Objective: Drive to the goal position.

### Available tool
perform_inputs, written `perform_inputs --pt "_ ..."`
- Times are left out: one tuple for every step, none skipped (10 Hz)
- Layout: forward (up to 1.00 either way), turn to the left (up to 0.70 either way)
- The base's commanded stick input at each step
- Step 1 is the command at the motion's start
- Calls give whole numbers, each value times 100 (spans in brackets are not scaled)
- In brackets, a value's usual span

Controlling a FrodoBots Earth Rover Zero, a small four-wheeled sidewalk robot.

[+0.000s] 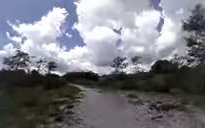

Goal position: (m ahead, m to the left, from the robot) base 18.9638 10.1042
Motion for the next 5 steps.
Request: perform_inputs --pt "70 0" --pt "70 0" --pt "70 0" --pt "70 0" --pt "70 0"
